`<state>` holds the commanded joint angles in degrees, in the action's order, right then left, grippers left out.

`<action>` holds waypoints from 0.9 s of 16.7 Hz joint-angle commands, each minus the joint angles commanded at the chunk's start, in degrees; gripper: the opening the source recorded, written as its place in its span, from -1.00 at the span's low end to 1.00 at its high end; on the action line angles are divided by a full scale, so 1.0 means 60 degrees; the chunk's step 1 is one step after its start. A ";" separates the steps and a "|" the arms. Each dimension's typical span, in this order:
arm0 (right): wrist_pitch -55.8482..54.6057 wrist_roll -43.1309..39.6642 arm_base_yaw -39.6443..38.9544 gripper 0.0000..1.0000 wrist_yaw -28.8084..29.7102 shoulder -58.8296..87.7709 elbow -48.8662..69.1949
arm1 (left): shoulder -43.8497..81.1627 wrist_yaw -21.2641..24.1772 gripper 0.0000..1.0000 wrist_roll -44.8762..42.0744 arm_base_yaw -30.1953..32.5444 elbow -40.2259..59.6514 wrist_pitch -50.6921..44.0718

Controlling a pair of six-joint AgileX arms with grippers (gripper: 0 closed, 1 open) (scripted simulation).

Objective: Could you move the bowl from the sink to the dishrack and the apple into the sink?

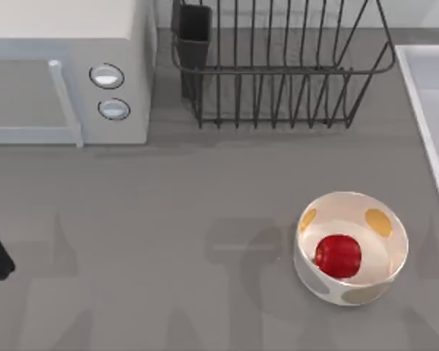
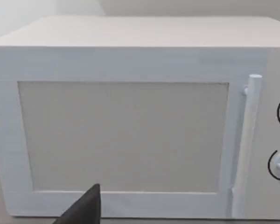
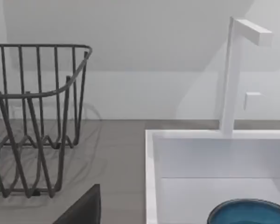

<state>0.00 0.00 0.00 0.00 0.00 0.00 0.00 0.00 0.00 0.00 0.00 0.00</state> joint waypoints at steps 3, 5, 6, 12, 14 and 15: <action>0.0053 -0.0007 0.0012 1.00 0.0000 0.0085 0.0044 | 0.0000 0.0000 1.00 0.0000 0.0000 0.0000 0.0000; 0.0317 -0.0046 0.0072 1.00 -0.0003 0.0520 0.0285 | 0.0000 0.0000 1.00 0.0000 0.0000 0.0000 0.0000; 0.0541 -0.0082 0.0121 1.00 -0.0009 0.0916 0.0520 | 0.0000 0.0000 1.00 0.0000 0.0000 0.0000 0.0000; 0.2497 -0.0493 0.0609 1.00 -0.0081 0.4717 0.3320 | 0.0000 0.0000 1.00 0.0000 0.0000 0.0000 0.0000; 0.3240 -0.0713 0.0842 1.00 -0.0093 0.6301 0.4812 | 0.0000 0.0000 1.00 0.0000 0.0000 0.0000 0.0000; 0.3601 -0.0839 0.0970 1.00 -0.0093 0.7116 0.5655 | 0.0000 0.0000 1.00 0.0000 0.0000 0.0000 0.0000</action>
<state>21.61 -5.04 5.82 -0.56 42.70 33.93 0.00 0.00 0.00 0.00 0.00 0.00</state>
